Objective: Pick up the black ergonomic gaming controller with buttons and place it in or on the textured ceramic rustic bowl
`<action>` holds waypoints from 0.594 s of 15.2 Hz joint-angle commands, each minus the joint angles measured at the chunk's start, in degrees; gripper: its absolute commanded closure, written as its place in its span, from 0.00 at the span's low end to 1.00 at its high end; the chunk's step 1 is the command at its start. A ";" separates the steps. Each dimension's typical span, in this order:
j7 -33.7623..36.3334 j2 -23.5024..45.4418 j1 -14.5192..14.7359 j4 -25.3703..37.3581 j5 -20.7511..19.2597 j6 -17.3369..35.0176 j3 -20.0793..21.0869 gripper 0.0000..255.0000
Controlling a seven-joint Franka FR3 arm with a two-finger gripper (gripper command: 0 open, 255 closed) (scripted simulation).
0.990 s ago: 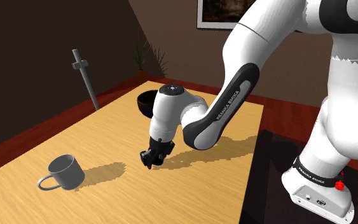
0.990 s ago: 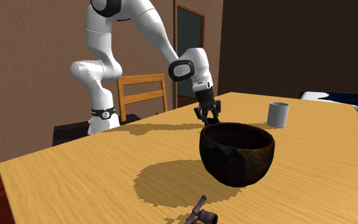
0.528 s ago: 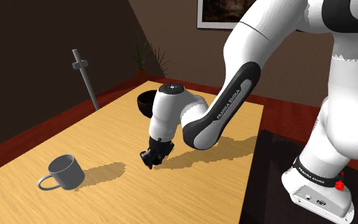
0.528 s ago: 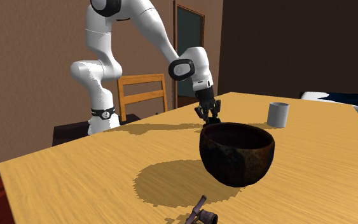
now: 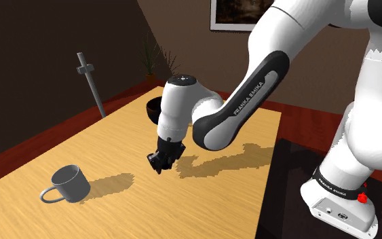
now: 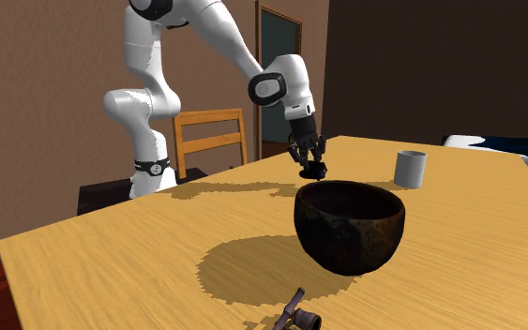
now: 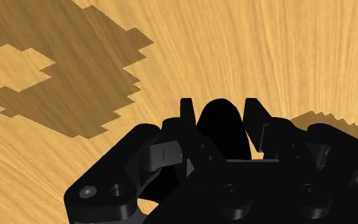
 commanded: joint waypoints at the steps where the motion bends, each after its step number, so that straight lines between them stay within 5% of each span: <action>1: -1.32 -1.37 -0.63 0.32 1.70 -1.53 0.74 1.00; 9: -5.07 -6.26 -1.81 1.78 6.99 -7.15 2.35 1.00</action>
